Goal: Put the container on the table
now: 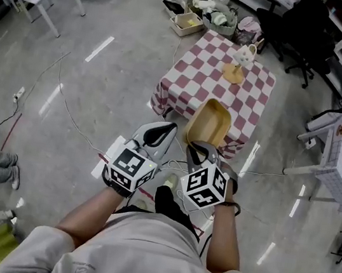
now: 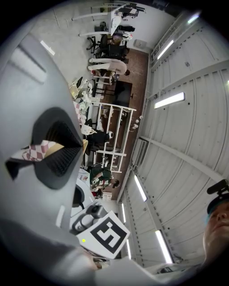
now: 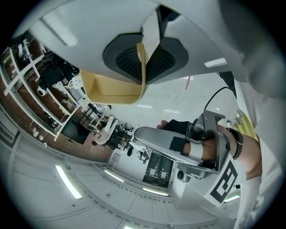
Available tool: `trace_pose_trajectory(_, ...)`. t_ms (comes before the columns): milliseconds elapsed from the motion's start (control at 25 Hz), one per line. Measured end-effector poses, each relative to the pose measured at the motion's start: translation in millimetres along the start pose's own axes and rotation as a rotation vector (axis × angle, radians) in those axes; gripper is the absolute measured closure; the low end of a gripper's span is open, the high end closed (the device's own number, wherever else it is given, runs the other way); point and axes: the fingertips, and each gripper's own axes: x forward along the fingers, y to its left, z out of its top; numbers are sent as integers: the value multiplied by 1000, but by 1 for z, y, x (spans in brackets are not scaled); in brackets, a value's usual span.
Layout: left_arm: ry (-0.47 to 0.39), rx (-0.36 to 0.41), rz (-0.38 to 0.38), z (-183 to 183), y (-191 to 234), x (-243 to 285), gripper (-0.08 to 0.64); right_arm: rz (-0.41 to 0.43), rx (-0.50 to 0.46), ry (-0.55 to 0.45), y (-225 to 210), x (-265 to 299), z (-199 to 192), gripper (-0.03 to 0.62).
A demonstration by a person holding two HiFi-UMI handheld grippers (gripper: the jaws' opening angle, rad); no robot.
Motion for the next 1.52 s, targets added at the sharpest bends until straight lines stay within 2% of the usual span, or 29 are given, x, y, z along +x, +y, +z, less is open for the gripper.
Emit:
trace_pose_trajectory(320,-4,6,68,16,24,65,554,42,-55,-15,-70,33,-5,555)
trace_pose_trajectory(760,6,-1,105,20,48,111,554,85,-85,-11,-106,66,-10,555)
trace_pose_trajectory(1240,13,-4,50,24,103,177,554,67,-74,37,-153,127,3,555)
trace_pose_trajectory(1520,47,-6,6,10,150,219,554,59,-30,76,-177,180,6,554)
